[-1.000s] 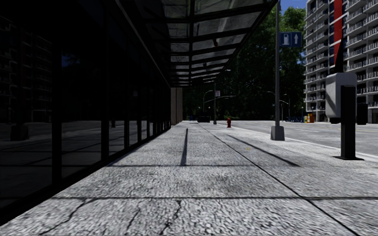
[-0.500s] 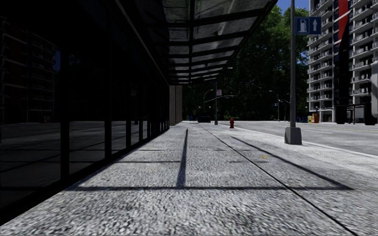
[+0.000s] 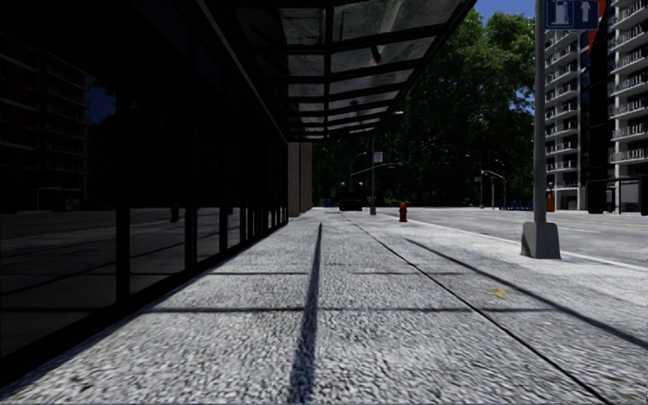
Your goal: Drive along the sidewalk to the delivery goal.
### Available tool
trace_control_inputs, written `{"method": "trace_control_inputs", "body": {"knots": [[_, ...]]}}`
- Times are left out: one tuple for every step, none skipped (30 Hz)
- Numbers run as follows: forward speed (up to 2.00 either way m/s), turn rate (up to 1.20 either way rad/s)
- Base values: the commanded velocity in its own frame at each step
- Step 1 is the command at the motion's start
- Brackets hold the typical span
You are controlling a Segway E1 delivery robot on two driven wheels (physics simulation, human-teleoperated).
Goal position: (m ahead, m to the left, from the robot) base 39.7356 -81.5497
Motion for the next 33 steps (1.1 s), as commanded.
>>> {"method": "trace_control_inputs", "body": {"knots": [[2.00, 0.00], [2.00, 0.00], [2.00, 0.00], [2.00, 0.00], [2.00, 0.00], [2.00, 0.00], [2.00, 0.00], [2.00, 0.00], [2.00, 0.00], [2.00, 0.00], [2.00, 0.00], [2.00, 0.00], [2.00, 0.00], [2.00, 0.00], [2.00, 0.00], [2.00, 0.00], [2.00, 0.00], [2.00, 0.00], [2.00, 0.00], [2.00, 0.00], [2.00, 0.00], [2.00, 0.00], [2.00, 0.00], [2.00, 0.00], [2.00, 0.00], [2.00, 0.00], [2.00, 0.00], [2.00, 0.00], [2.00, 0.00], [2.00, 0.00], [2.00, 0.00], [2.00, 0.00], [2.00, 0.00]]}}
